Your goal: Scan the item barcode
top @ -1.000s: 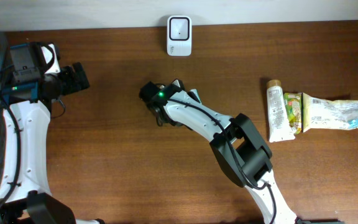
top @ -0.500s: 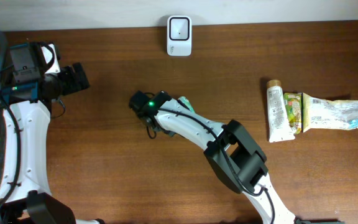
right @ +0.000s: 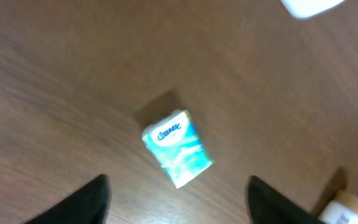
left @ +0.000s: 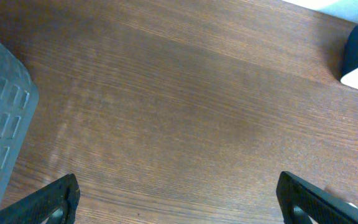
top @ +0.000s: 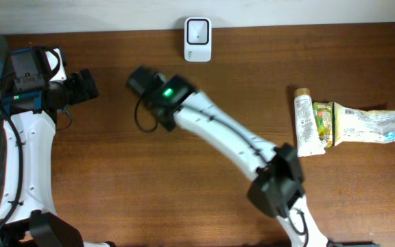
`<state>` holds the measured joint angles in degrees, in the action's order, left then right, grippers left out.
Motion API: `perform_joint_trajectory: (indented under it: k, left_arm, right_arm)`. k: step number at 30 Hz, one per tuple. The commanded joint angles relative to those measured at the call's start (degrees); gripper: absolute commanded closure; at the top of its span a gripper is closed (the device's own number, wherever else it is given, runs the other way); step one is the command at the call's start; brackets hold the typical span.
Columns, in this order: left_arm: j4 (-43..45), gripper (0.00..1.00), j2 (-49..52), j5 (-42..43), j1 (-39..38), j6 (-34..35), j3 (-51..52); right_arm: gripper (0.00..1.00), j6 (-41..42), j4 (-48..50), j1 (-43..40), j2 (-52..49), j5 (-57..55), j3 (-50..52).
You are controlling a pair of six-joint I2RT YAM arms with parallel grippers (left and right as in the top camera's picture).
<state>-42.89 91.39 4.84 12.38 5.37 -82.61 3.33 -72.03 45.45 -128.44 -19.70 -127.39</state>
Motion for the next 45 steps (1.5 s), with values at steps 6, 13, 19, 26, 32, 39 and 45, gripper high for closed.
perform_joint_trajectory:
  k: [6,13,19,26,32,39,45]
  left_arm:
    - [0.1,0.01,-0.1,-0.2,0.0,-0.8,0.0]
    - [0.1,0.01,-0.1,-0.2,0.0,-0.8,0.0]
    - [0.1,0.01,-0.1,-0.2,0.0,-0.8,0.0]
    - [0.1,0.01,-0.1,-0.2,0.0,-0.8,0.0]
    - [0.1,0.01,-0.1,-0.2,0.0,-0.8,0.0]
    - [0.1,0.01,-0.1,-0.2,0.0,-0.8,0.0]
    - [0.1,0.01,-0.1,-0.2,0.0,-0.8,0.0]
  right_arm:
    - [0.23,-23.7,-2.3,-18.7,-2.4,37.1,0.1]
    - [0.24,-28.2,-5.2,-26.0,-10.2,51.6,0.1]
    - [0.38,-28.0,-5.4,-25.6,-16.0,51.6,0.1]
    - [0.51,-28.0,-6.4,-25.7,-19.5,53.4,0.1]
    - [0.89,-23.6,-9.7,-25.7,-19.8,53.8,0.1]
    - [0.96,-30.3,-24.2,-27.9,-19.7,73.9,-5.2]
    - [0.96,-30.9,-25.3,-30.7,-17.2,95.3,-6.1]
